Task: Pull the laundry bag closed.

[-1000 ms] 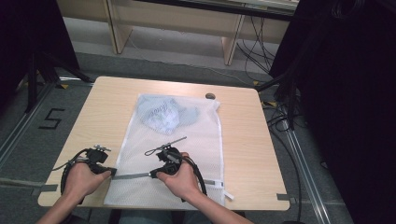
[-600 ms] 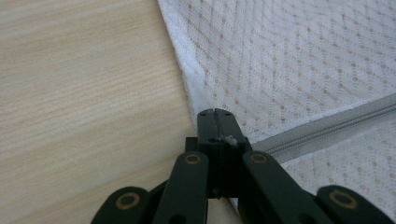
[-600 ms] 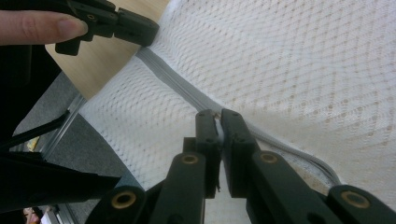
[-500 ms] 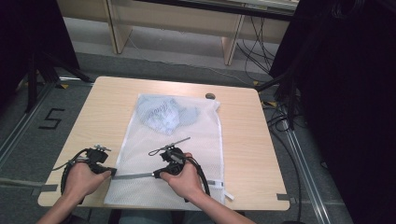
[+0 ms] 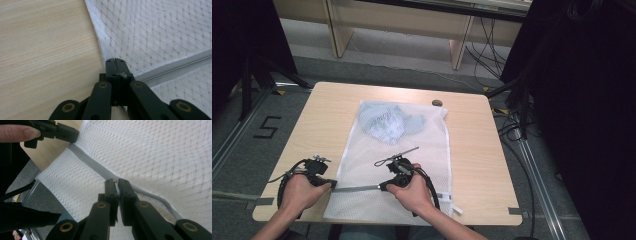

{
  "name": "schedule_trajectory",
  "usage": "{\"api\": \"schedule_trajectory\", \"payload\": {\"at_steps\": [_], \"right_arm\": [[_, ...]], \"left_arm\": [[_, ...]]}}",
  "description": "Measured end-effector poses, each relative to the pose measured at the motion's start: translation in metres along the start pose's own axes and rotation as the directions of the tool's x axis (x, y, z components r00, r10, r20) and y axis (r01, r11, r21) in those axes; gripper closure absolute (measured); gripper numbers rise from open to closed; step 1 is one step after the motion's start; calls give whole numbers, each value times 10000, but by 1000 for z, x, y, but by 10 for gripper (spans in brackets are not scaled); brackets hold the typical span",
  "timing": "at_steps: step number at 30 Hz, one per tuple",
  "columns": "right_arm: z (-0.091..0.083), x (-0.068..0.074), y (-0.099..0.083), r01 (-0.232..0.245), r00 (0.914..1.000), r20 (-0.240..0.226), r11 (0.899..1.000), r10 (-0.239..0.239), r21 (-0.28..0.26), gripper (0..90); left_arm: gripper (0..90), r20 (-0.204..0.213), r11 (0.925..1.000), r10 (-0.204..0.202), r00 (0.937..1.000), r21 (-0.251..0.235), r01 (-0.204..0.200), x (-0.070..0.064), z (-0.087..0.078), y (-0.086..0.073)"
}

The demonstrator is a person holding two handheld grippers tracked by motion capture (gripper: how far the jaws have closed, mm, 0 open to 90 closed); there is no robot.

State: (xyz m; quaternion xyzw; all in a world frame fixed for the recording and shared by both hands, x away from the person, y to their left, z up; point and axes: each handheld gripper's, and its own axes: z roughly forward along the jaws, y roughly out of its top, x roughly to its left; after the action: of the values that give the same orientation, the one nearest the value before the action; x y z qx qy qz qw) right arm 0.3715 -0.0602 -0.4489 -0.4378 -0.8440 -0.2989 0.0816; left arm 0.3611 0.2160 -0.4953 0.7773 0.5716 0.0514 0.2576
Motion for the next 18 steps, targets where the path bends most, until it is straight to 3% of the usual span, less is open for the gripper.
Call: {"api": "schedule_trajectory", "payload": {"at_steps": [10,12,14,18], "right_arm": [[-5,-5,-4,-157,9999,21,9998,157,-97,870],[-5,-6,-4,-54,10000,69,9999,55,-125,871],[-7,-3,-6,-463,9989,52,9989,463,20,870],[-9,-7,-7,-302,9995,59,9995,303,-80,870]], "left_arm": [[899,-4,9998,-3,10000,193,3,0,-1,1],[899,-59,10000,-34,10000,47,35,0,0,0],[899,3,10000,-74,10000,38,74,0,0,0],[899,12,10000,-74,10000,-13,74,0,0,0]]}}
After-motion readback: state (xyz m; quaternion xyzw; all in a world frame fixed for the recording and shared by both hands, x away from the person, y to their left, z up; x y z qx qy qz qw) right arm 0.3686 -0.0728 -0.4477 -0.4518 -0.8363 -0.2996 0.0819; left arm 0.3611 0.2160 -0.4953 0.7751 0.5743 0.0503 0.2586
